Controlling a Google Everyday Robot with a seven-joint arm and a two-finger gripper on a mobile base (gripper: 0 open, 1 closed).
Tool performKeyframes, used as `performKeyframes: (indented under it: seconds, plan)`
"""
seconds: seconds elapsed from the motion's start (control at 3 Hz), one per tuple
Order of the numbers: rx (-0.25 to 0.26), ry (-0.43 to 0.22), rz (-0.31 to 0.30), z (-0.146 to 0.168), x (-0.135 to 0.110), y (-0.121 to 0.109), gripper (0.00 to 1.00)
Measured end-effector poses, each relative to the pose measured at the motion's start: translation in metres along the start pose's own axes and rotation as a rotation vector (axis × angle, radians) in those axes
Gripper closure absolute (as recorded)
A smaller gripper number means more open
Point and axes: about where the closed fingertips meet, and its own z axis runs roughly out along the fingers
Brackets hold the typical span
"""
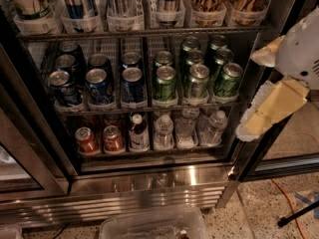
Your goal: Pick pepsi can from middle shelf of fridge
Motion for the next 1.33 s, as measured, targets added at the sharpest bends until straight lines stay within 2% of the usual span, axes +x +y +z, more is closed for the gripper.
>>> performKeyframes:
  seconds: [0.33,1.0,1.33]
  plan:
    - [-0.027,-0.125,0.056,0.012,-0.022,0.015,0.00]
    - [-0.090,-0.392,0.207,0.048,-0.067,0.041,0.00]
    - [-0.097,-0.507,0.260,0.069,-0.090,0.055,0.00]
